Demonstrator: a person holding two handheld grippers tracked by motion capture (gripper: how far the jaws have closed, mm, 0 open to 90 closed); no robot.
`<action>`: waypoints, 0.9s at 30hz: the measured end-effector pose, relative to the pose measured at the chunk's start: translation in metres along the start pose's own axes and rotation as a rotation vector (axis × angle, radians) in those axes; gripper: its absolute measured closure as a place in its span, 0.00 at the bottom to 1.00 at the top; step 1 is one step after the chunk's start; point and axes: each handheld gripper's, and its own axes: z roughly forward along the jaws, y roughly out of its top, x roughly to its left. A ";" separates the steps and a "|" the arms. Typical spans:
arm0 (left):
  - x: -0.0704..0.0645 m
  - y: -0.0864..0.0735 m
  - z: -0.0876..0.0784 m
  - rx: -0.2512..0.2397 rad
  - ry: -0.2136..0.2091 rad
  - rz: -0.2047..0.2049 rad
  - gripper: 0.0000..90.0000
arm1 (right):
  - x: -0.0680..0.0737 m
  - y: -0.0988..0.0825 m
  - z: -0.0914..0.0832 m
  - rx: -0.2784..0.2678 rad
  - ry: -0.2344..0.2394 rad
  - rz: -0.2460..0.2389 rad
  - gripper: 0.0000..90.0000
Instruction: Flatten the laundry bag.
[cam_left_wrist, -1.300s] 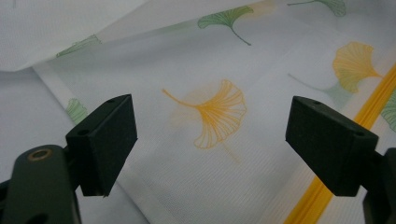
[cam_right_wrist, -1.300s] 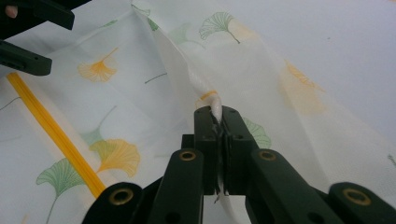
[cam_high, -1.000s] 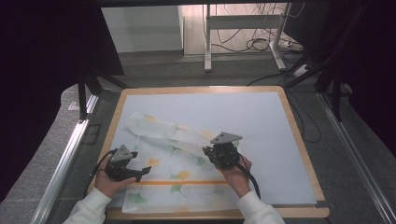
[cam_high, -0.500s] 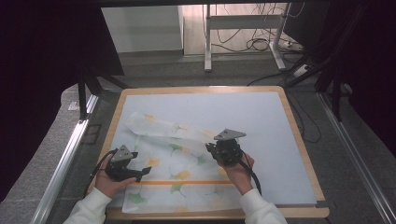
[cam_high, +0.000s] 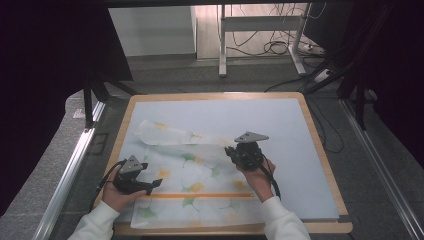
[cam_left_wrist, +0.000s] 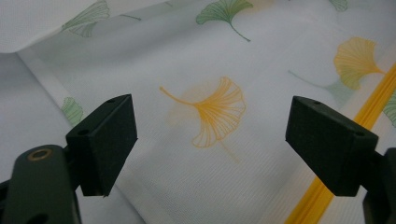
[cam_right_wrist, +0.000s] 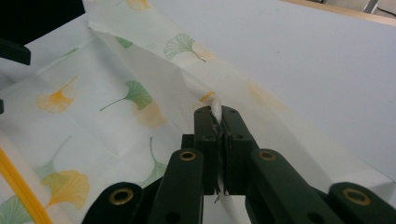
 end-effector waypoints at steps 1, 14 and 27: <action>0.000 0.000 0.000 0.000 0.000 0.000 0.18 | -0.002 0.000 0.000 -0.002 -0.004 0.004 0.95; 0.000 0.000 0.001 0.004 -0.001 0.001 0.18 | -0.018 0.002 0.002 -0.016 -0.033 0.040 0.95; 0.000 0.000 0.001 0.007 -0.001 0.005 0.18 | -0.028 0.010 0.003 -0.036 -0.043 0.060 0.95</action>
